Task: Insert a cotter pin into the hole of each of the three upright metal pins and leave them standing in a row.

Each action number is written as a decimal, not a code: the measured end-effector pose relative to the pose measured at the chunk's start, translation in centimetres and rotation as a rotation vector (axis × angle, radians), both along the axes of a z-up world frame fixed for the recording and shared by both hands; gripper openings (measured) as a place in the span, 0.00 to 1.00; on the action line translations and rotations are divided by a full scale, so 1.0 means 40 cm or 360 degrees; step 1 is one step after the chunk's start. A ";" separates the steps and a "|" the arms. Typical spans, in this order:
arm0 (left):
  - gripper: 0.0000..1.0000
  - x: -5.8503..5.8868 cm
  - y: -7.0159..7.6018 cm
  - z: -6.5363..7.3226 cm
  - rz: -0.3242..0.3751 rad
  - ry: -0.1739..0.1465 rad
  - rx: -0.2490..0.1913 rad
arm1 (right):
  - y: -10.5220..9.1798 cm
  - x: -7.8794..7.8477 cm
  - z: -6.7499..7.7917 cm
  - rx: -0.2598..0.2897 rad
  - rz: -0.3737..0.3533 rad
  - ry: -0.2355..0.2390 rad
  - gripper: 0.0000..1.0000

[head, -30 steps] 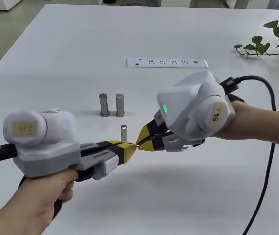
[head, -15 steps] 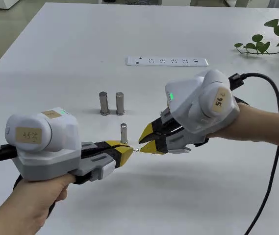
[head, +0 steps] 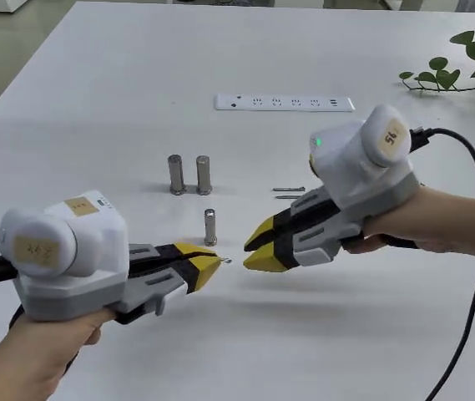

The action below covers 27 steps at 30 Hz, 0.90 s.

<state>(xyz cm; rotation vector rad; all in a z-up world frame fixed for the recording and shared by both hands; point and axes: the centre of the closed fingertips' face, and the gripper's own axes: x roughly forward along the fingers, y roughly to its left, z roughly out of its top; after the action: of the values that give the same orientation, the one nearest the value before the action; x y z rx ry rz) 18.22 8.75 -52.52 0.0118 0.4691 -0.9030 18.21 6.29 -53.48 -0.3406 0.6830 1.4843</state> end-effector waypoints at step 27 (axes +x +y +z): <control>0.00 -0.042 -0.040 0.056 -0.0214 -0.0063 -0.0171 | 0.028 -0.074 0.035 0.0172 0.0110 0.0179 0.03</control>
<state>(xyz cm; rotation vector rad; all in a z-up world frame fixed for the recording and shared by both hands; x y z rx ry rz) 16.55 7.16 -50.28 -0.0376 0.3860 -1.0570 15.26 7.40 -52.08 -0.2005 0.6831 1.6088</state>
